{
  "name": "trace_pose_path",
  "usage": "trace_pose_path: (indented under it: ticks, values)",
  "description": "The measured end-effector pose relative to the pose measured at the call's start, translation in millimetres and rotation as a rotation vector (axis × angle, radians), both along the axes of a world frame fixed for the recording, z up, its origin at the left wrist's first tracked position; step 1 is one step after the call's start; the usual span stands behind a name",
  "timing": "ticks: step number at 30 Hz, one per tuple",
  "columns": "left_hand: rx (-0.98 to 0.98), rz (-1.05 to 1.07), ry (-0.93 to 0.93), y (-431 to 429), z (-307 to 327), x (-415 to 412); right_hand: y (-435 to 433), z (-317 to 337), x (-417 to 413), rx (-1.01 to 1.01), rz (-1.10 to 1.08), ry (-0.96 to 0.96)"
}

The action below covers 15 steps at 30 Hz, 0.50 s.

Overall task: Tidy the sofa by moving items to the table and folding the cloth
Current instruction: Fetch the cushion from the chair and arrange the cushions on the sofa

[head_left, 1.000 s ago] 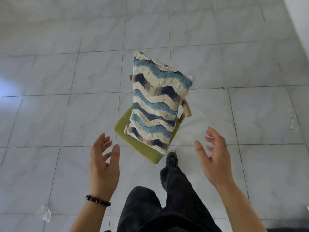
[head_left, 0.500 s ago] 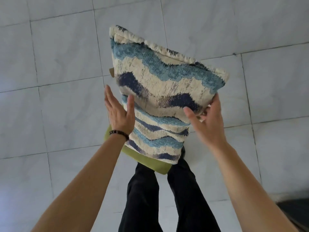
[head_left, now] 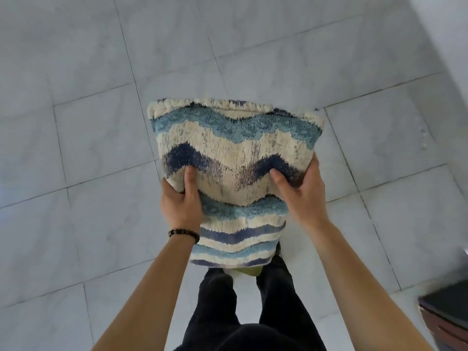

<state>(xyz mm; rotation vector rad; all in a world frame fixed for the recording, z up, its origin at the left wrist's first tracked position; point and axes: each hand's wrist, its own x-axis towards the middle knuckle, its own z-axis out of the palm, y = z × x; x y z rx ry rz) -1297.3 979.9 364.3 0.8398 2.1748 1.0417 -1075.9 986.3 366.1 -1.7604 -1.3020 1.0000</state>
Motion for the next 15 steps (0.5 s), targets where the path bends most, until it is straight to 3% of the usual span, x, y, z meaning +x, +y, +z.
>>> trace_pose_path:
  ticks: [4, 9, 13, 15]
  values:
    - [0.186, -0.012, -0.106, 0, 81, -3, -18, 83, -2, 0.175, -0.077, 0.0]
    - [0.354, -0.092, -0.439, -13, 149, 8, -95, 133, -2, 0.377, -0.339, 0.042]
    - [0.269, -0.221, -0.705, -39, 165, 38, -187, 109, -3, 0.158, -0.475, 0.137]
    - [0.212, -0.293, -0.743, -61, 168, 63, -233, 103, 0, 0.104, -0.588, 0.088]
